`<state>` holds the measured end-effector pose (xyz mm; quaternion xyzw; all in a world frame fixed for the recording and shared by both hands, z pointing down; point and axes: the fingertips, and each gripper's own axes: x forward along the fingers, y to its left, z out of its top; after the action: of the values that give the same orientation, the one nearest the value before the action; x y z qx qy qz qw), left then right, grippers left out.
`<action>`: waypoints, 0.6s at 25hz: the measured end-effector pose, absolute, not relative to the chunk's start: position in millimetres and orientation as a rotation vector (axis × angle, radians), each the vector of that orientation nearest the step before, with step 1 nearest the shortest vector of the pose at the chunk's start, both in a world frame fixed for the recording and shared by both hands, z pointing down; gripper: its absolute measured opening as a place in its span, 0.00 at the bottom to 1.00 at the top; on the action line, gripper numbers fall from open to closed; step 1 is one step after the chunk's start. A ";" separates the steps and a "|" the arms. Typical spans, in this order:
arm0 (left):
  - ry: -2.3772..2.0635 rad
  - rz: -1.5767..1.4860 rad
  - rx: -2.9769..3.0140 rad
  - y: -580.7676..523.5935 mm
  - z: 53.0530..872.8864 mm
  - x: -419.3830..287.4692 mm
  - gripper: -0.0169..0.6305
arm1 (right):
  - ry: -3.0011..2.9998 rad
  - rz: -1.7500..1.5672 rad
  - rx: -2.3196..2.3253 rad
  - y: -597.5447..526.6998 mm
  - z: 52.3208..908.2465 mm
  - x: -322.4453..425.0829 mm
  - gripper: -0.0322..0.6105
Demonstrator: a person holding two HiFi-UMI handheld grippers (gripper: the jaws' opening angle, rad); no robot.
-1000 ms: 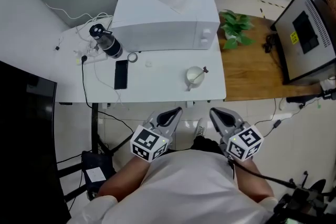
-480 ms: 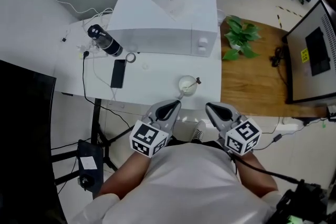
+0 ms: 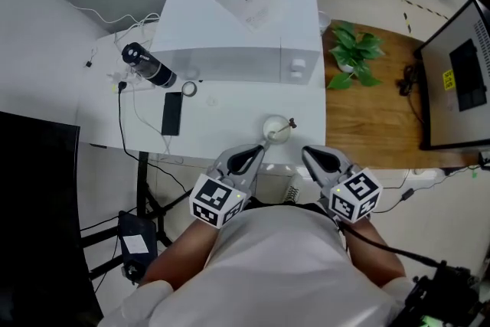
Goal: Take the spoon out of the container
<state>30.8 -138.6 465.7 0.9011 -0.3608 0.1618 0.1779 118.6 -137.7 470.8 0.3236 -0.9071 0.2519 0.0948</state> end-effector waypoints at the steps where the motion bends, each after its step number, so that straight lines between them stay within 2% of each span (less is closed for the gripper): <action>1: -1.011 0.460 2.554 -141.6 466.2 27.5 0.03 | -2.685 0.748 0.973 -139.3 470.6 115.9 0.06; 10: -0.902 0.424 2.580 -158.5 470.0 10.0 0.03 | -2.591 0.714 1.107 -157.2 479.9 102.1 0.06; 15: -0.857 0.430 2.564 -160.1 483.3 1.6 0.03 | -2.504 0.701 1.140 -171.1 499.8 102.4 0.14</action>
<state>1.6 -160.1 483.3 0.9175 -0.3067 0.1539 0.2009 102.4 -171.1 499.8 0.3969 -0.8719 0.2442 0.1504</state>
